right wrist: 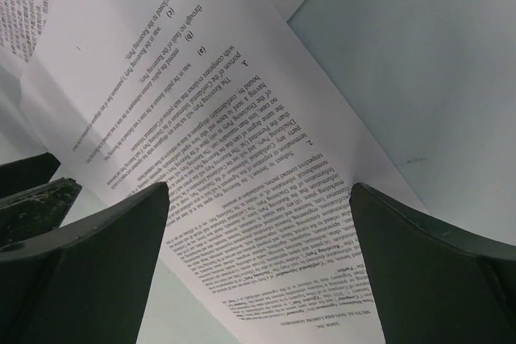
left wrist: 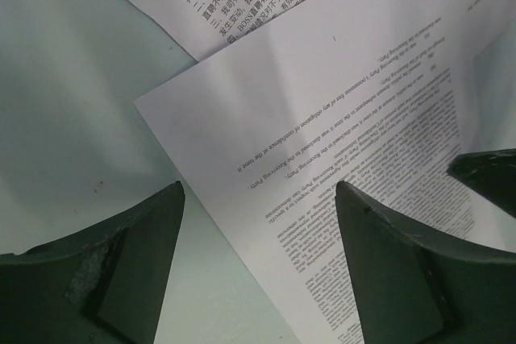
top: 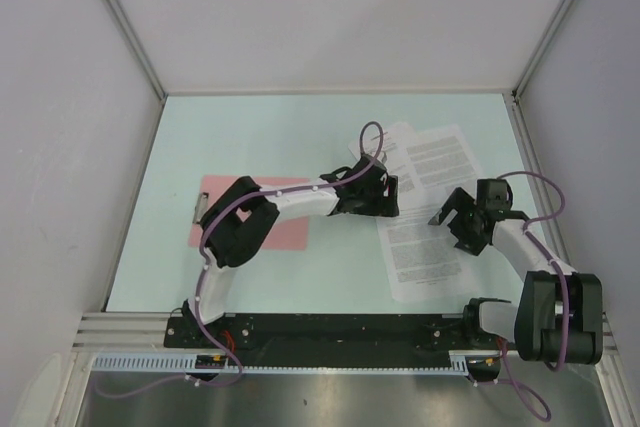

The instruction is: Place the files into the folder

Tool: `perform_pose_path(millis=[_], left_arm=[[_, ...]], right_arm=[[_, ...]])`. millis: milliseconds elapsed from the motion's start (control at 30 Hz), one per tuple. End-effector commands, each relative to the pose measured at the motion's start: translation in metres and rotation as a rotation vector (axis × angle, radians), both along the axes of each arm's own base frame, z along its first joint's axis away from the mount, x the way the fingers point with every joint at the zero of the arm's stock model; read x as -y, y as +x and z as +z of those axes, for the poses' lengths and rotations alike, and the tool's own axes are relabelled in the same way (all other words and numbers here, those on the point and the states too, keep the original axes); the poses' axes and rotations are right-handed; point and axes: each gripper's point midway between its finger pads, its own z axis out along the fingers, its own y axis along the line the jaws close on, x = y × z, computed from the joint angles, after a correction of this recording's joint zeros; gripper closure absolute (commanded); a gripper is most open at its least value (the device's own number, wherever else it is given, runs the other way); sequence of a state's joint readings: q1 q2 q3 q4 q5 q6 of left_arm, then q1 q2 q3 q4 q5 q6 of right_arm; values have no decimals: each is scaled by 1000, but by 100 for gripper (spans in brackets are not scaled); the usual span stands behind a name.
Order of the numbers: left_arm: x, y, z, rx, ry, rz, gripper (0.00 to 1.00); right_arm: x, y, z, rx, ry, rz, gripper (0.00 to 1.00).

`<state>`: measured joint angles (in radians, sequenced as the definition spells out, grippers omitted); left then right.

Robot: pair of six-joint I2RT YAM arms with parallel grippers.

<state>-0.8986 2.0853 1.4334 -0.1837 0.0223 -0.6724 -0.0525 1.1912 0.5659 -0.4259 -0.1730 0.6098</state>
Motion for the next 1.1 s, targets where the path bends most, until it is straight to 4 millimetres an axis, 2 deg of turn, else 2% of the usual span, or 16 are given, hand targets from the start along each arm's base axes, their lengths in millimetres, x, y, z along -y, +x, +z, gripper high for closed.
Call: perform_pose_path(millis=[0, 200, 233, 300, 333, 367, 400, 600, 733, 833, 933, 967, 1033, 1067], left_arm=[[2, -9, 3, -87, -88, 122, 18], [1, -18, -6, -142, -126, 169, 17], [6, -17, 1, -129, -163, 168, 18], [1, -26, -6, -165, -176, 186, 18], [7, -22, 6, -140, -233, 183, 19], [3, -27, 0, -148, -237, 187, 19], [3, -27, 3, -146, -259, 194, 20], [16, -28, 30, -91, -420, 143, 23], [21, -34, 37, -97, -477, 109, 20], [22, -35, 36, -99, -490, 108, 23], [21, -32, 39, -74, -492, 112, 36], [18, -29, 39, -55, -480, 112, 49], [11, -24, 42, -27, -452, 136, 63], [8, -22, 42, -12, -440, 137, 74]], right_arm=[[-2, 9, -5, 20, 21, -12, 0], [-5, 5, -20, -19, 48, -13, 0], [-7, 5, -21, -21, 54, -8, 0], [-7, 4, -24, -26, 55, -6, 0], [-7, 3, -26, -34, 55, -5, 0], [-7, 3, -27, -32, 54, -2, 0], [-7, 2, -29, -40, 52, 0, 0], [-10, -1, -39, -67, 60, 22, 0], [-15, -3, -42, -73, 66, 41, 0], [-18, -3, -44, -75, 69, 50, 0], [-23, -3, -44, -75, 74, 72, 1], [-24, -2, -42, -62, 68, 82, 1], [-30, -1, -36, -34, 51, 120, 1], [-31, 0, -33, -16, 38, 135, 0]])
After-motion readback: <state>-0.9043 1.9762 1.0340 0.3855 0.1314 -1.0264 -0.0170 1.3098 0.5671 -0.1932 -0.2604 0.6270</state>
